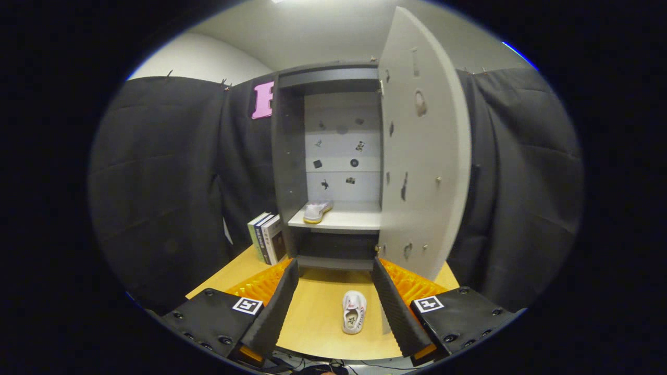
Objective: Open the shoe cabinet door, grab the shoes and put them into the shoe cabinet, then close the shoe cabinet door.
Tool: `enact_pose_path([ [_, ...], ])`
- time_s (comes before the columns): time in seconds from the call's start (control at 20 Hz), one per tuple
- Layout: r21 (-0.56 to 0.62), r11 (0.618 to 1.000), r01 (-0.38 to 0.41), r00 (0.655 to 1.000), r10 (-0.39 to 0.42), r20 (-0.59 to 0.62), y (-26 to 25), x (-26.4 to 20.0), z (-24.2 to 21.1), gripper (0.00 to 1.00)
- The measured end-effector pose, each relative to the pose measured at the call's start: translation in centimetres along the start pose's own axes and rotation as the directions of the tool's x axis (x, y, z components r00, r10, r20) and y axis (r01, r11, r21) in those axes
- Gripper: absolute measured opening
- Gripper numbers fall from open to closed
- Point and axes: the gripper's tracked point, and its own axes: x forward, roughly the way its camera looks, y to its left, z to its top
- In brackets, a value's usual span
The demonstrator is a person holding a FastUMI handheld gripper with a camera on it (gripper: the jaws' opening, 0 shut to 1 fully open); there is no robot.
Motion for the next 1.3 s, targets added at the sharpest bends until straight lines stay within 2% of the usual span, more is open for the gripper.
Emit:
enact_pose_path([
  [0.2, -0.049, 0.996, -0.072, 0.993, 0.067, -0.1, 2.0, 2.0, -3.0, 0.9],
  [0.55, -0.074, 0.995, -0.073, 0.965, 0.051, -0.259, 1.7, 5.0, -9.9, 0.92],
  [0.85, -0.128, 0.991, -0.037, 0.899, -0.023, -0.438, -1.3, 5.3, -15.5, 0.92],
  [1.05, -0.149, 0.986, -0.07, 0.847, -0.02, -0.531, -2.2, 5.8, -18.0, 0.92],
  [1.3, -0.071, 0.997, 0.025, 0.791, -0.063, -0.608, -3.2, 6.6, -21.0, 0.93],
])
